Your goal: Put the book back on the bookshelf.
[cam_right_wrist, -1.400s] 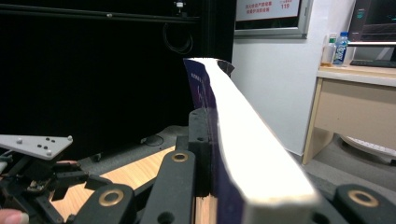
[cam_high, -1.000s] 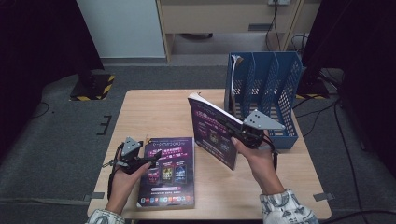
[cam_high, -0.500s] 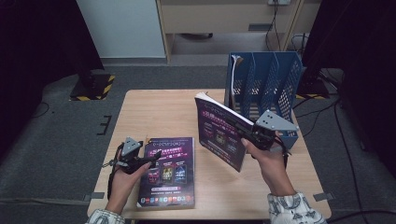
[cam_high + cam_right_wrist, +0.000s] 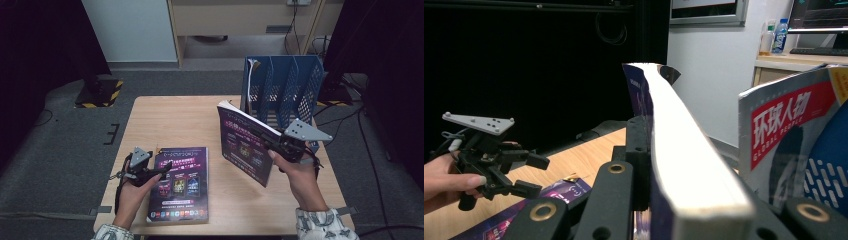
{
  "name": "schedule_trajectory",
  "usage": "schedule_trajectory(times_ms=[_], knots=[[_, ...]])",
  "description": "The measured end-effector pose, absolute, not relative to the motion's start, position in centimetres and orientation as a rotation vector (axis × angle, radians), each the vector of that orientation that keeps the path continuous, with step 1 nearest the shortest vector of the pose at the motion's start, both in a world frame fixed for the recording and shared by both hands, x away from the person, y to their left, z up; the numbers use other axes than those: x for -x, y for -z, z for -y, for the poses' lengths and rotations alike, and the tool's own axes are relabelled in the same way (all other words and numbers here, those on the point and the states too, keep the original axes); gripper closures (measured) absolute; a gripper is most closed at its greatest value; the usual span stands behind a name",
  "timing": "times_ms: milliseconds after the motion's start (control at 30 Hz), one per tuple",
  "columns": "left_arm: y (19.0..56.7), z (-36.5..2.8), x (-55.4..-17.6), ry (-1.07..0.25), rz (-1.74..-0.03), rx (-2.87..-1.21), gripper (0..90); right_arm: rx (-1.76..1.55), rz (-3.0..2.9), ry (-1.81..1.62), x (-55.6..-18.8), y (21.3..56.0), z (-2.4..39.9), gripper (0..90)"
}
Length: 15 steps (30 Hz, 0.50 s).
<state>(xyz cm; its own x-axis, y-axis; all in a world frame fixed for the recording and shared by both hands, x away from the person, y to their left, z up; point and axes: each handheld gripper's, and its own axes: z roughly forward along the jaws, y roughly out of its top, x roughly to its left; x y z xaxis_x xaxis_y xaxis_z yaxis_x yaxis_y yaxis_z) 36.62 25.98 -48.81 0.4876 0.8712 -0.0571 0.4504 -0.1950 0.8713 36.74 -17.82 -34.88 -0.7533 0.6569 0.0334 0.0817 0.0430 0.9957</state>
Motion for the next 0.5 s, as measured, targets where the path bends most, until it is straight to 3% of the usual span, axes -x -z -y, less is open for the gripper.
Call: schedule_trajectory(times_ms=[500], knots=[[48.9, -26.0, -36.7, -0.58, -1.111, -1.827, 9.5, -0.766, -1.882, -1.742, -36.1, 33.1, 19.0, 82.4]])
